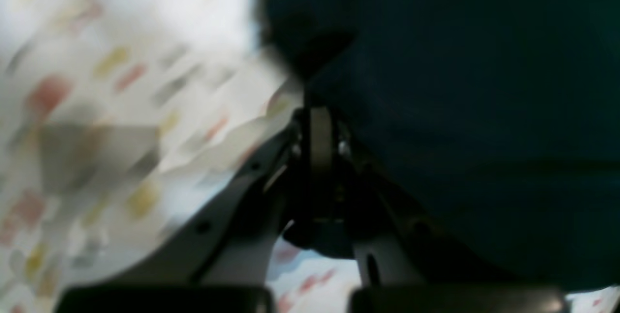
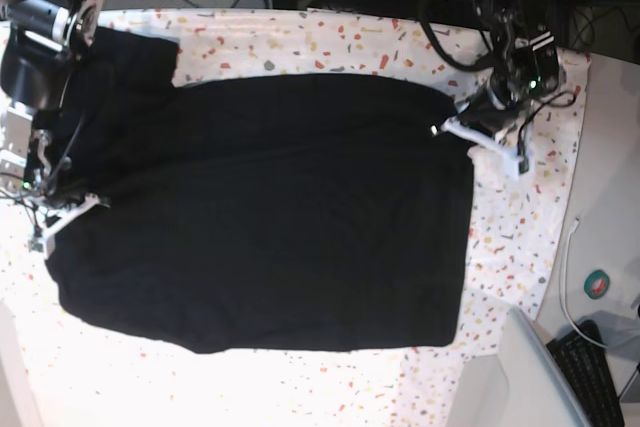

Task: Layout the t-shirt on the table in an organized manner, then fold the t-shirt properly
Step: 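Regrasp the shirt edges with both grippers and stretch them outward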

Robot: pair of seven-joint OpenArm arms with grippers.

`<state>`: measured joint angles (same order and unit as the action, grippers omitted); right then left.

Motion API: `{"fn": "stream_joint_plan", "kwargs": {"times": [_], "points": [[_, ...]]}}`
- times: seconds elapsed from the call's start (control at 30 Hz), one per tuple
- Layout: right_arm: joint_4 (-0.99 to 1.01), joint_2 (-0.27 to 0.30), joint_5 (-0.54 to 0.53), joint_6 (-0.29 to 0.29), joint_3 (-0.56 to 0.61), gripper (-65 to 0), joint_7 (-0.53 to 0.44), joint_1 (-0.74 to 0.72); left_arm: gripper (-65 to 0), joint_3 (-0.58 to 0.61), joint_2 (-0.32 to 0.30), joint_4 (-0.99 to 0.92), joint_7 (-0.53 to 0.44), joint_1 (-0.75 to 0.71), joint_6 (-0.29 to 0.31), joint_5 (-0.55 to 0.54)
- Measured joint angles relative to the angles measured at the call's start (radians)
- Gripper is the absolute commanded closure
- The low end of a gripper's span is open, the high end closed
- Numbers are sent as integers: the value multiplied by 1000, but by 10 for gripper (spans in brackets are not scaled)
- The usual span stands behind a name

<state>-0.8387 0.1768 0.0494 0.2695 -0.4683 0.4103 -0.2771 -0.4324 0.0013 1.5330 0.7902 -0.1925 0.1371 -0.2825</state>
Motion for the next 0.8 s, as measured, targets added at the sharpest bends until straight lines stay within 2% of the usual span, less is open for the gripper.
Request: {"fn": "stream_joint_plan", "kwargs": {"times": [0.1,0.2,0.3,0.33,0.37,0.4,0.5,0.6,0.8], "points": [[-175,-25,8,-3,-1,0,12,95,0,-3,-3,50,3,-67,0,-1],[-377,-71,2,-1,-5,-9,101,172,0,3,3,85,1,-95,3,-5],[-577,-105,-4,0,-6,-272,195,251,0,0,2,86,0,-104,4,-6],[-639,-111,-35,-1,-14,-341,216,283,0,-4,0,86,0,-102,5,-7],[-705,-121,-76,3,-34,-393,225,326,0,-17,3,87,-1,-100,5,-8],[-755,-127,-129,6,-64,-410,231,368,0,-33,11,88,0,-94,5,-8],[-846,-120,-243,0,-160,-398,299,485,0,-67,21,90,0,-91,5,-6],[-843,-109,-262,-5,-200,-395,320,536,0,-72,21,95,0,-93,5,-2],[-797,-126,-281,0,-199,-396,314,587,0,-71,19,105,0,-95,5,-3]]}}
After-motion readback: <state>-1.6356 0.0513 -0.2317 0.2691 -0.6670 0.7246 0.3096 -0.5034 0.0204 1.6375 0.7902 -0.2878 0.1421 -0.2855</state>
